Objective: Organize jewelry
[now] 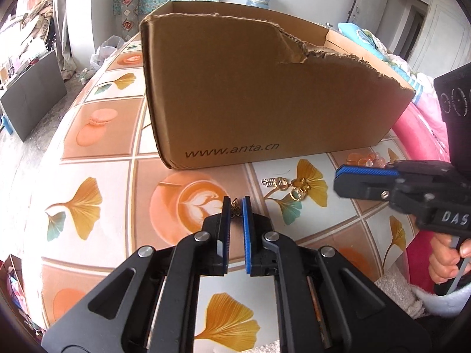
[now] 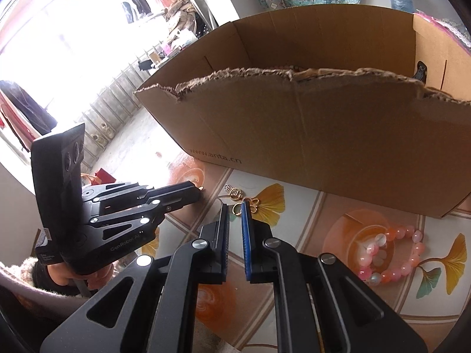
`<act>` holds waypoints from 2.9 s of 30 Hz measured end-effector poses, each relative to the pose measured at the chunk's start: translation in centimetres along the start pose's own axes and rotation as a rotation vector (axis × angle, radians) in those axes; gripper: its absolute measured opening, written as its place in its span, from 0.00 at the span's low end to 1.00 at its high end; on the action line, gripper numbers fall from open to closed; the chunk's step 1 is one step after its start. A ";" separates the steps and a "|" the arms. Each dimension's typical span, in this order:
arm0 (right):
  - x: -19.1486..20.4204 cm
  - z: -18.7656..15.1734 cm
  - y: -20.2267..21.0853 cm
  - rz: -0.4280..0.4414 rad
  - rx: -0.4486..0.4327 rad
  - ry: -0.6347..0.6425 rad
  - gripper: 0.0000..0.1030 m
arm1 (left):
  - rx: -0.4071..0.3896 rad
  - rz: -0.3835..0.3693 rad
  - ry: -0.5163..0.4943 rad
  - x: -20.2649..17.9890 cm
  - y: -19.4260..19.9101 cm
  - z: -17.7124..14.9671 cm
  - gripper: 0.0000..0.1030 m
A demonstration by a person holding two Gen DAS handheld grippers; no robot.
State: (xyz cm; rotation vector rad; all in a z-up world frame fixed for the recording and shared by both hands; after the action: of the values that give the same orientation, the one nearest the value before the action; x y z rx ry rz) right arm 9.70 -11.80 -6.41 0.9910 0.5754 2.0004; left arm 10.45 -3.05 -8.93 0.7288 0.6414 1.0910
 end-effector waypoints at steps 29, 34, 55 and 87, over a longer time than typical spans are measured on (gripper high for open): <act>-0.3 0.8 -1.4 -0.224 0.058 0.206 0.20 | -0.018 -0.021 -0.020 0.1 0.4 -0.4 0.07; -0.4 0.7 -1.9 -0.234 0.079 0.213 0.17 | -0.019 -0.021 -0.020 0.1 0.4 -0.5 0.07; -2.3 -1.1 3.0 -0.264 0.095 0.097 0.17 | -0.026 -0.011 -0.026 -0.1 0.3 -0.5 0.07; 0.1 1.1 9.0 -0.130 -0.048 0.093 0.12 | -0.074 -0.049 -0.023 0.0 1.7 -0.4 0.07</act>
State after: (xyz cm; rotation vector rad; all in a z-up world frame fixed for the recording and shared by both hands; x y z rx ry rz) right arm 6.35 -16.75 0.34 0.8141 0.6237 1.9426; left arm 9.21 -2.52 -7.82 0.6578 0.5936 1.0549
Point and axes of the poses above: each gripper's, at about its wrist camera, not at the fingertips, and y roughly against the way its jaws point, x to its left, z to its top, the point moved 7 cm from there along -y, roughly the way its jaws point, and after that the axes turned 6 degrees about z, right-handed, at the moved point
